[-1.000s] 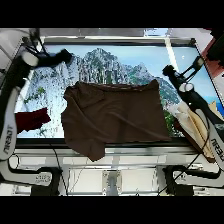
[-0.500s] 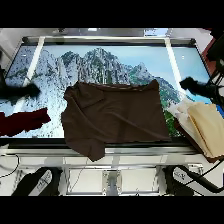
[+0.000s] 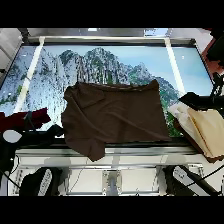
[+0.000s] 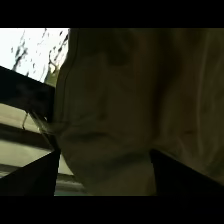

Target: Fold the shirts.

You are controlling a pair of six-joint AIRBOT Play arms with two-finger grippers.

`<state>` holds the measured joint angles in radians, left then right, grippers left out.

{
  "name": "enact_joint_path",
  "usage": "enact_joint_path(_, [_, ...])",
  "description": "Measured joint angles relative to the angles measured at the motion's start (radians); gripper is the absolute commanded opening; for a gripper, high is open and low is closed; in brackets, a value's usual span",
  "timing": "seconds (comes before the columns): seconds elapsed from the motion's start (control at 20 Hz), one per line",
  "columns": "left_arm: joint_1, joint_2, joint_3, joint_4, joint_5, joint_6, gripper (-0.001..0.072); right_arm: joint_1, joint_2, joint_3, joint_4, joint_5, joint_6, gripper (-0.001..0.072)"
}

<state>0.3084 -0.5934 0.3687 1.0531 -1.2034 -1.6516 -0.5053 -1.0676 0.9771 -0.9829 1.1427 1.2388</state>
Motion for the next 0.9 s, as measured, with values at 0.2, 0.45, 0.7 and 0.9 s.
enact_joint_path(0.2, [0.001, -0.043, -0.044, -0.001, -0.040, -0.010, 0.0643, -0.003, 0.028, -0.001, 0.024, 0.019, -0.003, 0.0429])
enact_joint_path(0.45, [0.001, -0.153, -0.060, -0.027, 0.006, 0.013, 0.0643, -0.003, 0.040, -0.001, 0.076, 0.041, -0.004, 0.0428])
enact_joint_path(0.7, [0.001, -0.286, -0.063, -0.129, 0.075, 0.088, 0.0449, -0.003, 0.043, -0.001, 0.119, 0.060, -0.005, 0.0428])
enact_joint_path(0.9, [0.001, -0.336, -0.064, -0.182, 0.102, 0.143, 0.0045, -0.003, 0.046, -0.001, 0.131, 0.074, -0.005, 0.0428])
